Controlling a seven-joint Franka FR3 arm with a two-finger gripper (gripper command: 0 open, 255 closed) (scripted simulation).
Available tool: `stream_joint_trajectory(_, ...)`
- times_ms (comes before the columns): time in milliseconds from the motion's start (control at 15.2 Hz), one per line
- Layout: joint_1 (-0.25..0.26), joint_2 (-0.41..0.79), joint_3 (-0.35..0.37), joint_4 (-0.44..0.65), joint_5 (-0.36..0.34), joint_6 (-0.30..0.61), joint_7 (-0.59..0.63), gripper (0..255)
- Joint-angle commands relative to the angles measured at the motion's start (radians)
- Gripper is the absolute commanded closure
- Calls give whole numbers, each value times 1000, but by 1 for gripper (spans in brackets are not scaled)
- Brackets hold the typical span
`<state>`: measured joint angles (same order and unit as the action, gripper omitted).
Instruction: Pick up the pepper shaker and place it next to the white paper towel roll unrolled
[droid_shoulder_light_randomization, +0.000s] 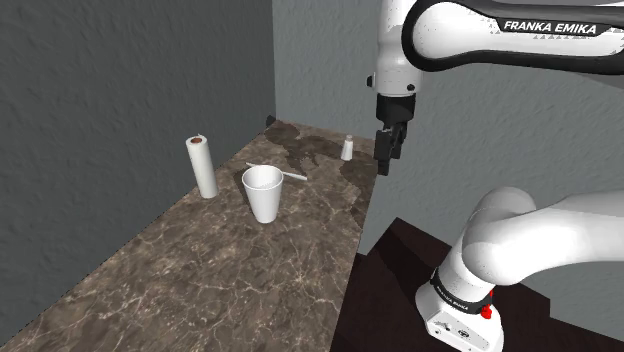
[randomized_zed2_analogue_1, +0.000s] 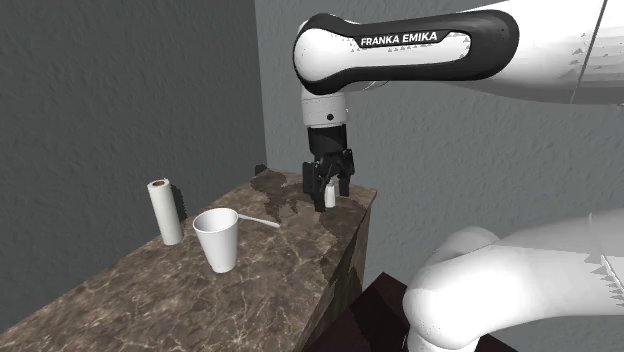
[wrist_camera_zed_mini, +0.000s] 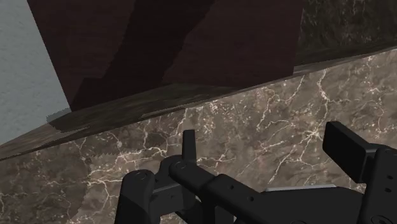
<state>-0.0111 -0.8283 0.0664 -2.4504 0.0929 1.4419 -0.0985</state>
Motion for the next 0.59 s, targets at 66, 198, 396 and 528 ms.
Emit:
stream_joint_trajectory(66, -7, 15, -18, -4, -16, 24, -23, 0)
stream_joint_trajectory(198, -21, 50, -54, -9, -46, 73, -69, 0)
stream_joint_trajectory(396, -42, 111, -107, -7, -85, 147, -136, 0)
stream_joint_trajectory(528, -53, 158, -142, 2, -106, 197, -179, 0)
